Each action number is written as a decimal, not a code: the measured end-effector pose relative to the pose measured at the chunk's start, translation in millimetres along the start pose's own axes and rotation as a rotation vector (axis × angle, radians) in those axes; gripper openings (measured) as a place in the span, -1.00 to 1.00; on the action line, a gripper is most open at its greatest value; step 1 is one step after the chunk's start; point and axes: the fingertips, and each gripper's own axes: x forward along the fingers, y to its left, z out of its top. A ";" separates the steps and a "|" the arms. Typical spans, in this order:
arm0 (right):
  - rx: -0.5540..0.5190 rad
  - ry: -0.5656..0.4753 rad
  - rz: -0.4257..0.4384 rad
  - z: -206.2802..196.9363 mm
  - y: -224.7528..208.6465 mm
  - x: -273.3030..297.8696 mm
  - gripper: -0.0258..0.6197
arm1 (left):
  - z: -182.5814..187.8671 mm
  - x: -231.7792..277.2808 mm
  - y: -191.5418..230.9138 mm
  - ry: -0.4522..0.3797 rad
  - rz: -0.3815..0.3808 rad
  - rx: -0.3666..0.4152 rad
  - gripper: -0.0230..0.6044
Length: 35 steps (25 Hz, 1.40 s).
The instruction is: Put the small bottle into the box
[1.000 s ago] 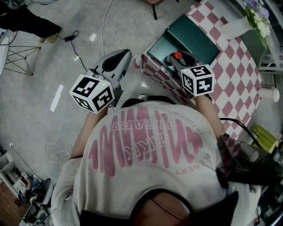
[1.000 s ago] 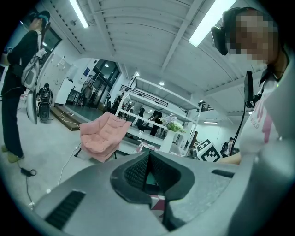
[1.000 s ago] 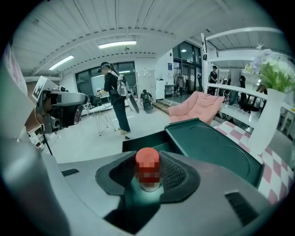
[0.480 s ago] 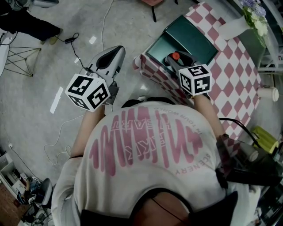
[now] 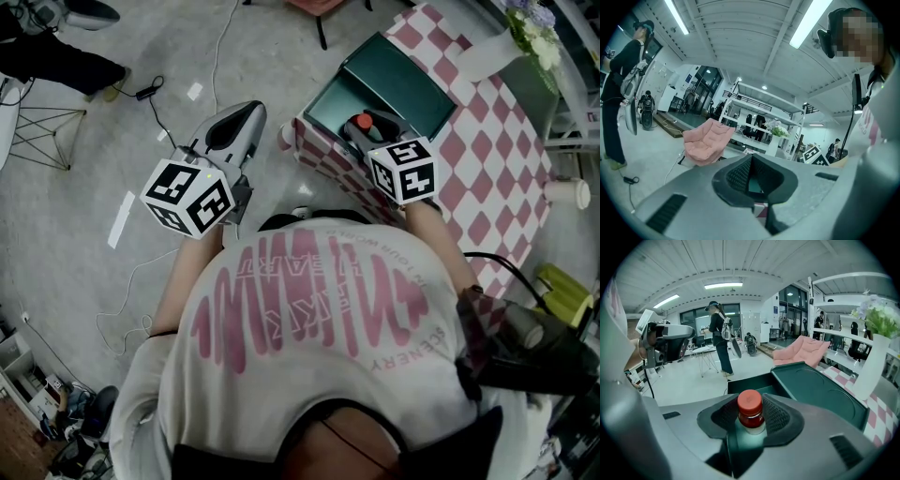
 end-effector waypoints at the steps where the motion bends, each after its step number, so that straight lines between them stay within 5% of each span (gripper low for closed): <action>1: 0.001 0.000 0.001 -0.2 0.0 -0.1 -0.46 | -0.5 0.3 -1.1 0.000 -0.001 0.000 -0.90; 18: 0.012 -0.003 0.024 -2.1 -2.8 -0.4 -0.45 | -22.0 -3.1 -24.8 0.029 0.011 -0.023 -0.90; 35: -0.057 0.022 0.102 -5.8 -2.5 -2.4 -0.44 | -46.4 -47.7 -65.6 -0.037 0.214 -0.118 -0.90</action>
